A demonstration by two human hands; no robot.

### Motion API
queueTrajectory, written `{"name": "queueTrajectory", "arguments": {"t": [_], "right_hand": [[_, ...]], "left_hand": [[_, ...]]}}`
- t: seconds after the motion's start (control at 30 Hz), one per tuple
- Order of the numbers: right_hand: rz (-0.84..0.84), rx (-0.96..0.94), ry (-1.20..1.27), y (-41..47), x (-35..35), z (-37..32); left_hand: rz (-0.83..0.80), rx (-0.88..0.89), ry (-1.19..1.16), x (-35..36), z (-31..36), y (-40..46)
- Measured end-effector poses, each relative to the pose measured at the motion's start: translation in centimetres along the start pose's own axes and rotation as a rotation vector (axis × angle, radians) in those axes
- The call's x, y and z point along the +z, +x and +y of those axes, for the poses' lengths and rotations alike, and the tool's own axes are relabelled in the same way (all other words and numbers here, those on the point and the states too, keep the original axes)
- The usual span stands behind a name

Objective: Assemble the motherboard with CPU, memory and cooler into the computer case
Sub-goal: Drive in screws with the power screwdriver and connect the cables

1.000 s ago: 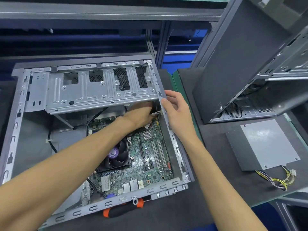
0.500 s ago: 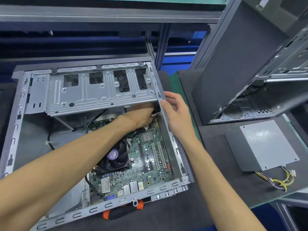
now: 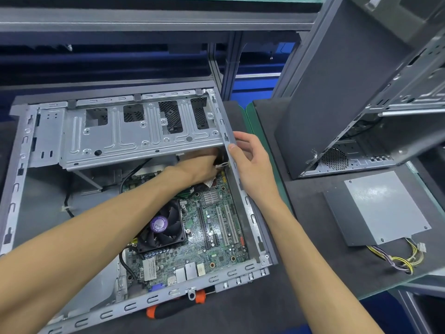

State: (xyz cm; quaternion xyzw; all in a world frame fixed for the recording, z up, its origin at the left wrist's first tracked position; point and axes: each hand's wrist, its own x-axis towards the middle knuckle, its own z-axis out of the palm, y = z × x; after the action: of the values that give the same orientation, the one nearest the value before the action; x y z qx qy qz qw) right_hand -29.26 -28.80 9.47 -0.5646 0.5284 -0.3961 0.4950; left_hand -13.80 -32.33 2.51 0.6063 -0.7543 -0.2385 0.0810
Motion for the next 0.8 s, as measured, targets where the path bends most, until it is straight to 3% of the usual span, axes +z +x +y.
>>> {"name": "queueTrajectory", "arguments": {"t": [0.2,0.4,0.63,0.8], "right_hand": [[0.000,0.004,0.001,0.0,0.0,0.0],[0.001,0.006,-0.008,0.0,0.1,-0.1],[0.001,0.006,0.001,-0.1,0.0,-0.2],[-0.007,0.009,0.005,-0.1,0.1,-0.1]], "left_hand": [[0.038,-0.006,0.045,0.3,0.6,-0.4],[-0.047,-0.065,0.036,-0.1,0.4,0.5],[0.032,0.041,0.101,-0.9,0.6,0.0],[-0.230,-0.328,-0.099,-0.3,0.6,1.1]]}}
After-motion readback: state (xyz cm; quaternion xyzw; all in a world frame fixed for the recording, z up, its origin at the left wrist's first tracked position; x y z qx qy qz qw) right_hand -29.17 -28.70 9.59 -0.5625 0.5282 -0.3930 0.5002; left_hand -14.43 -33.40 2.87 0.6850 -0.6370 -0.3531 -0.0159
